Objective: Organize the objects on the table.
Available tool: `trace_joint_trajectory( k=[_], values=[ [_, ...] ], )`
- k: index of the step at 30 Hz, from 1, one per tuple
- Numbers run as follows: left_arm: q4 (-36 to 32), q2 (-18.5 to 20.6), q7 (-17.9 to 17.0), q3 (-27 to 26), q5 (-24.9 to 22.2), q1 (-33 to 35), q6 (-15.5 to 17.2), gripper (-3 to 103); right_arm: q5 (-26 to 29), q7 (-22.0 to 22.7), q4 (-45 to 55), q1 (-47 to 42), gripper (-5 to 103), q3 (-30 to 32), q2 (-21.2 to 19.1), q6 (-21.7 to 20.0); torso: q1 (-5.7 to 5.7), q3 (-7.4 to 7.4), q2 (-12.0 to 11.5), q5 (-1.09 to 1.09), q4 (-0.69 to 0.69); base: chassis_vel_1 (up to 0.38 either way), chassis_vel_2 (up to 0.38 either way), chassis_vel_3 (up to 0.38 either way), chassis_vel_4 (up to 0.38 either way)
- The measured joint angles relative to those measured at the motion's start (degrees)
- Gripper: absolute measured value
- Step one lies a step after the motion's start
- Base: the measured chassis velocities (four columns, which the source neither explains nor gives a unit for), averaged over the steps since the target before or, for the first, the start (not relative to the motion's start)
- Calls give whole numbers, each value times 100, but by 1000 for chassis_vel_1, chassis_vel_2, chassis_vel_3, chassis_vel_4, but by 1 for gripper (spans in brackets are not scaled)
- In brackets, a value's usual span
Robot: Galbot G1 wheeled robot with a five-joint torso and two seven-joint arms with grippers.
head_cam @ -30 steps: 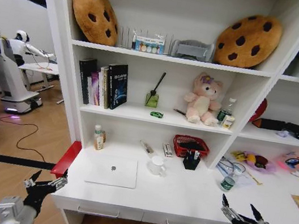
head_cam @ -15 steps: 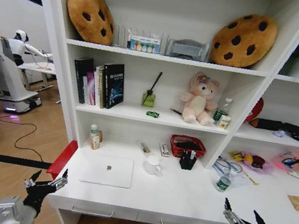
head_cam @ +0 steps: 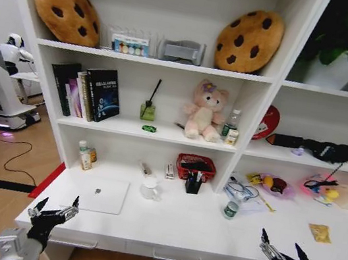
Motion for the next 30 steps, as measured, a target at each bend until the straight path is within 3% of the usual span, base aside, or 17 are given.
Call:
trace_joint_trajectory(
  k=[2, 13, 19, 22, 30],
  values=[
    [-1, 0, 1, 0, 0, 0, 0, 100, -45, -41, -7, 39, 100, -48, -10, 27, -1, 0, 1, 10, 3, -301, -300, 356, 295],
    [0, 0, 4, -2, 0, 0, 0, 100, -401, -639, 72, 216, 100, -676, -226, 294, -2, -1, 1, 0, 0, -40, -75, 68, 39],
    [0, 1, -2, -3, 0, 0, 0, 100, -401, -686, -307, 1102, 100, -1184, -628, -403, -1, 0, 1, 2, 0, 47, 46, -54, -42],
    [0, 0, -2, -2, 0, 0, 0, 100, -322, -471, -651, 1945, 100, -1778, -1099, -810, 0, 0, 0, 5, 4, 0, 0, 0, 0],
    [0, 0, -2, -1, 0, -1, 0, 100, -89, -192, -1268, 2971, 100, -2399, -1537, -1169, 1, 1, 0, 4, 2, 0, 0, 0, 0]
  ],
)
